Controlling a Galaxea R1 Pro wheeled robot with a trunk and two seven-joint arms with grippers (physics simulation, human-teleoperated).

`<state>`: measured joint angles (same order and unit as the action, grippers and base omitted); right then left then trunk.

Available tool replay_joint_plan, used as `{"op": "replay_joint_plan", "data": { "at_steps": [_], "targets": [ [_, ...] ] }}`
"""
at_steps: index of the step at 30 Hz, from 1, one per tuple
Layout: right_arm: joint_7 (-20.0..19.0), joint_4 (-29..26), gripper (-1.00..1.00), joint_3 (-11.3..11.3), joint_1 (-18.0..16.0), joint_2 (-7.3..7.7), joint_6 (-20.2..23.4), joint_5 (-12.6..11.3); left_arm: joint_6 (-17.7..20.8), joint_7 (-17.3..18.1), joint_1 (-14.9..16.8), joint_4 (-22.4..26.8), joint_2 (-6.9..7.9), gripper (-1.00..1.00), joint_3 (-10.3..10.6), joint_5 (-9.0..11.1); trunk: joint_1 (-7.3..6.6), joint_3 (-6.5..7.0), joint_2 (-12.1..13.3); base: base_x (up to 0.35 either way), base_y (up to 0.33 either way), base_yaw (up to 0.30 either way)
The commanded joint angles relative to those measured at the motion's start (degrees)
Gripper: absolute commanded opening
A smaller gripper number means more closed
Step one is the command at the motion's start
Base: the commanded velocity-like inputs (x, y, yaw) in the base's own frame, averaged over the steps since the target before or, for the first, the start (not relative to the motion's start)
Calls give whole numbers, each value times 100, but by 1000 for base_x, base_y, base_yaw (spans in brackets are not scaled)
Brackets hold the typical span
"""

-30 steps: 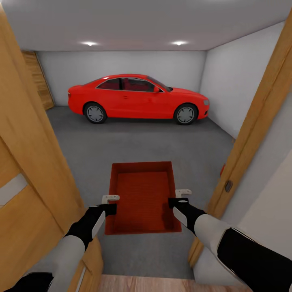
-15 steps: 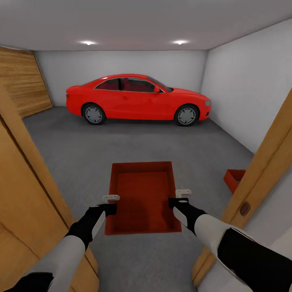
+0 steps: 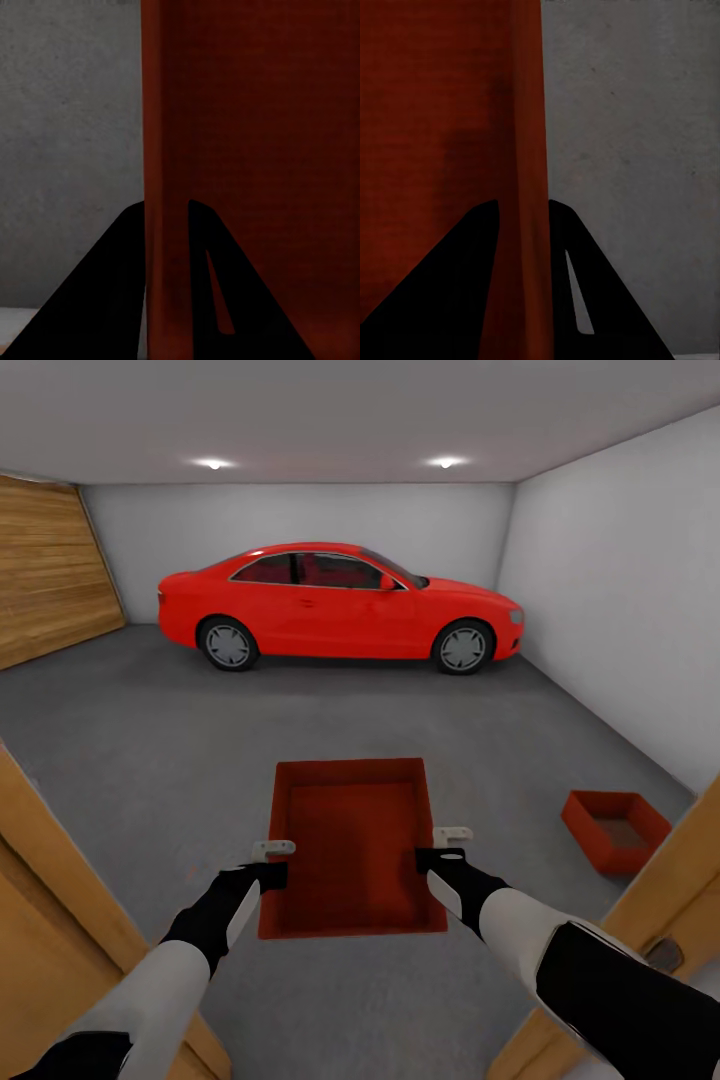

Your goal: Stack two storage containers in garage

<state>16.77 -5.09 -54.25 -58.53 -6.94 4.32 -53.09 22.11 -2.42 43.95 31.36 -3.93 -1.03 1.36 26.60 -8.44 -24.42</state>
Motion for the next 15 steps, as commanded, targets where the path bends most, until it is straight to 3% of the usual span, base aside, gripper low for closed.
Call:
{"op": "replay_joint_plan", "data": {
  "at_steps": [1, 15],
  "targets": [
    [25, -36, -100, 81, -9, 26, 43, 80, 31, -56, 0, -183, 6, -100, 59, 92, 7, -11, -12, 322, 0, 0],
    [28, -36, -100, 81, -9, 26, 43, 80, 30, -54, 0, -183, 6, -100, 59, 90, 7, -11, -12, 322, 0, 0]
  ]
}}
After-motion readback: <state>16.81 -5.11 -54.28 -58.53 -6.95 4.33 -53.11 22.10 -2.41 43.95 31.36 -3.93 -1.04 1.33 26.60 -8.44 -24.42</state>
